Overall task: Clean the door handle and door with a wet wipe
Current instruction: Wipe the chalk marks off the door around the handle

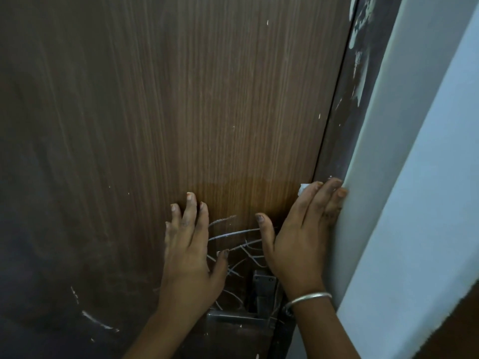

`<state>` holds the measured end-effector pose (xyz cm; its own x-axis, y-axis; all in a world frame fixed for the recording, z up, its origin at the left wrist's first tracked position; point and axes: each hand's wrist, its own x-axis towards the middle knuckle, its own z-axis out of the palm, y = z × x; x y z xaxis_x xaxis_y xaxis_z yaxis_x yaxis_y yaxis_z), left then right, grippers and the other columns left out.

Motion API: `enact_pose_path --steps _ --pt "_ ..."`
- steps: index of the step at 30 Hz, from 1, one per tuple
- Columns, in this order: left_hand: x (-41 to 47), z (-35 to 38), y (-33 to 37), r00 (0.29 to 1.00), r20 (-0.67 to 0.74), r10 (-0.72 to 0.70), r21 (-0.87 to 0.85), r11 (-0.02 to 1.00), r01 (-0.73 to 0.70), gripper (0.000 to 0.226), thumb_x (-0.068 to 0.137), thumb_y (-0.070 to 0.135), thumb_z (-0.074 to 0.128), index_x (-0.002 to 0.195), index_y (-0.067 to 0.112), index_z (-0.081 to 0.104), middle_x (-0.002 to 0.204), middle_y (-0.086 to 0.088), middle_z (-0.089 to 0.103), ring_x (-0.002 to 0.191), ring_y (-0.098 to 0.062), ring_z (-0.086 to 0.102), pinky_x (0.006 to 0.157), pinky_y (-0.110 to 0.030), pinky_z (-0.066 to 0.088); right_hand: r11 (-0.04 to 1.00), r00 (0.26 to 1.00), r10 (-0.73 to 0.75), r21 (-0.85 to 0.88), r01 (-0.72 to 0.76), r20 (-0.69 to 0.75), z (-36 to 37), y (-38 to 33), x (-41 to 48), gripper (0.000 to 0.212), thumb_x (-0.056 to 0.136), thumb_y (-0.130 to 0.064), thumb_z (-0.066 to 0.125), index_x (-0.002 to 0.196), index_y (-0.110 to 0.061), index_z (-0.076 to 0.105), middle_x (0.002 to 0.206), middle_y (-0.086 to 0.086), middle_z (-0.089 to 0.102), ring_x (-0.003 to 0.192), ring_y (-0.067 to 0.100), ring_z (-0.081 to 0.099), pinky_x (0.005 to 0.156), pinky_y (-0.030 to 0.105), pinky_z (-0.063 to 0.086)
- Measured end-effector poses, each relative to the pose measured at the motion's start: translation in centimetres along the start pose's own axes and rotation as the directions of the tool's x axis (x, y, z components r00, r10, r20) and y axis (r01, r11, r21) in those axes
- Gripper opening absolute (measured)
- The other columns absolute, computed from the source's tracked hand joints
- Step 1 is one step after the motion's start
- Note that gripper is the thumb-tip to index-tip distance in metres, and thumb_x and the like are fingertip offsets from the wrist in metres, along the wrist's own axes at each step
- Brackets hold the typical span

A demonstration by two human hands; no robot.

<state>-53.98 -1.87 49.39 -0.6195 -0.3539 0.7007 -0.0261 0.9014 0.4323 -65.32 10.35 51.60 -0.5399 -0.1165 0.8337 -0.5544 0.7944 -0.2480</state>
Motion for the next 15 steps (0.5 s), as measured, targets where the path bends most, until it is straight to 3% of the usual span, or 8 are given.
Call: enact_pose_path --steps 6,8,11,15 --pt "-0.1 0.1 0.5 1.000 -0.002 -0.014 -0.039 0.999 0.014 0.082 0.076 0.033 0.057 0.141 0.013 0.013 0.155 -0.002 0.001 0.143 -0.025 -0.005 0.111 -0.047 0.006 1.000 0.996 -0.012 -0.023 0.014 0.091 1.4 1.2 -4.3 0.095 0.087 -0.067 0.022 0.144 0.006 0.001 0.151 0.020 -0.015 0.140 0.036 -0.009 0.116 0.040 -0.009" --pt "-0.1 0.1 0.6 1.000 -0.004 -0.007 -0.044 0.999 0.007 0.082 0.075 0.033 0.057 0.141 0.013 0.013 0.155 -0.002 0.000 0.143 -0.024 -0.005 0.112 -0.048 0.007 1.000 0.995 0.017 0.003 -0.017 0.098 1.8 1.0 -4.9 0.096 0.087 -0.069 0.018 0.144 0.006 -0.001 0.151 0.018 -0.017 0.139 0.036 -0.011 0.117 0.046 -0.006" --pt "-0.2 0.1 0.6 1.000 -0.013 -0.006 -0.049 0.999 0.005 0.081 0.074 0.031 0.058 0.141 0.013 0.016 0.155 -0.003 0.003 0.143 -0.025 -0.005 0.112 -0.048 0.006 1.000 0.999 0.022 0.002 -0.022 0.047 1.7 0.4 -3.6 0.099 0.083 -0.066 0.030 0.141 0.010 0.006 0.148 0.025 -0.010 0.138 0.038 -0.009 0.109 0.056 0.007" --pt "-0.3 0.3 0.9 1.000 -0.025 0.005 -0.035 0.999 -0.005 0.080 0.075 0.030 0.059 0.142 0.011 0.019 0.155 -0.004 0.004 0.143 -0.027 -0.003 0.111 -0.051 0.009 0.999 0.998 -0.047 0.015 0.047 -0.034 0.1 -0.1 0.7 0.098 0.085 -0.067 0.031 0.142 0.009 0.005 0.149 0.029 -0.005 0.138 0.035 -0.013 0.115 0.049 -0.003"
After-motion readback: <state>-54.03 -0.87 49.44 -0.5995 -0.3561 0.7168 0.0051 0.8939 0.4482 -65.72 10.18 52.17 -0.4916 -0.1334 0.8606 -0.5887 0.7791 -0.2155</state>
